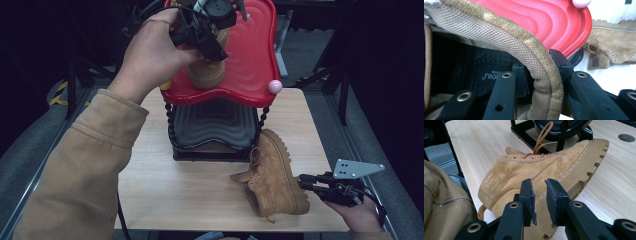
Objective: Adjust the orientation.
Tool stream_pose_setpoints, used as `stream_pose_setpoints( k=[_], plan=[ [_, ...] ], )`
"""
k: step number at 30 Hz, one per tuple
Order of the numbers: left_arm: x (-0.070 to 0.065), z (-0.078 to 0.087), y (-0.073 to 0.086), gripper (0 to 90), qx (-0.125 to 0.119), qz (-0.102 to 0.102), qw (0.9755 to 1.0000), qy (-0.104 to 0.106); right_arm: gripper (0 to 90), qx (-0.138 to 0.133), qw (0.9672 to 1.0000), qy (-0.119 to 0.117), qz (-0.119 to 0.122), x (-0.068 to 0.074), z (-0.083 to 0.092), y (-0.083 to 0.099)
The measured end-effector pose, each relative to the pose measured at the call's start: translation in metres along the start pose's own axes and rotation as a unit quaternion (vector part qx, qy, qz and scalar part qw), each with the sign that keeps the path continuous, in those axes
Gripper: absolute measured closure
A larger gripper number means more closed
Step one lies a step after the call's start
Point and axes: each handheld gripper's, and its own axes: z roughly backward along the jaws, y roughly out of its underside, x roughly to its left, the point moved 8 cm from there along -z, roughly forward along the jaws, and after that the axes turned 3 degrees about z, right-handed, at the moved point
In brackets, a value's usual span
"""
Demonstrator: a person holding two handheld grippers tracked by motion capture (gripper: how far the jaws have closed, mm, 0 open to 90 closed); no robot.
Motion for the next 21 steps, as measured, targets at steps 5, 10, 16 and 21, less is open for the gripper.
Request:
stream_pose_setpoints(
  k=[5,10,16,21],
  plan=[
    [0.002,0.004,0.002,51.2,-0.012,0.022,0.9997,0.002,74.9,0.0,1.0,0.0,-0.001,0.0,0.0,0.0],
    [0.001,0.017,0.006,47.2,-0.027,0.025,0.9993,-0.011,74.7,-0.001,1.0,0.0,0.0,0.0,0.0,0.0],
    [-0.003,0.038,0.005,43.6,-0.088,0.037,0.9954,-0.012,74.7,0.0,1.0,-0.002,0.003,0.001,-0.001,-0.002],
    [-0.007,0.057,-0.001,42.0,-0.178,0.049,0.9829,0.004,74.7,0.001,1.0,-0.003,0.004,0.002,-0.003,-0.003]
  ],
)
